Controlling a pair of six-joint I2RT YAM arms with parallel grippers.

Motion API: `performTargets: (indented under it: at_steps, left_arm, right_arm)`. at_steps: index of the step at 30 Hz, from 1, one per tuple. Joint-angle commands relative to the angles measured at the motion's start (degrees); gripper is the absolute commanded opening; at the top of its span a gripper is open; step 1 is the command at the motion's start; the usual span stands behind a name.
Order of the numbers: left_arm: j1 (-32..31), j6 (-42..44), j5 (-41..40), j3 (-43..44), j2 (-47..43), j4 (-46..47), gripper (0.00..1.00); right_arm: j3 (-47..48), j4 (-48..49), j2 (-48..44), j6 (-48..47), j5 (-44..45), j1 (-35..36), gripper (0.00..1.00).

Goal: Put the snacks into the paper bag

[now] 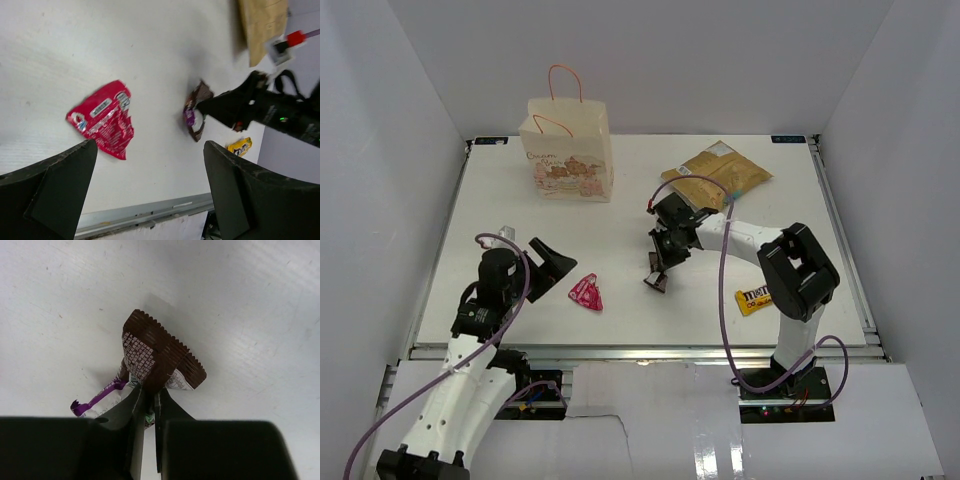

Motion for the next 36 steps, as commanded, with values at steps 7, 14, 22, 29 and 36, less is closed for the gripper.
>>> performTargets:
  at_steps: [7,14,22,29,36]
  left_arm:
    - [0.08,-4.84,6.82,-5.16,10.41,5.58,0.98]
    - [-0.09,-5.10,8.67,-6.30,17.62,6.20,0.97]
    - [-0.88,-4.57,8.24,-6.57,20.80,3.75,0.96]
    - [-1.76,-6.51,7.01,-6.83,20.80,2.69,0.96]
    - [-2.38,-7.56,6.92,-7.18,21.32,2.95,0.96]
  right_arm:
    - [12.03,4.78,-5.86,-29.56,-24.43,-6.91,0.08]
    - [36.80,10.39,2.38,-38.99,-21.65,-6.48,0.08]
    - [56.80,37.34,16.37,-36.87,-5.56,-3.50,0.08]
    - [62.76,55.11,25.42,-40.13,2.44,-1.03,0.08]
    - [59.34,59.36,25.78,-39.78,3.16,-0.32,0.08]
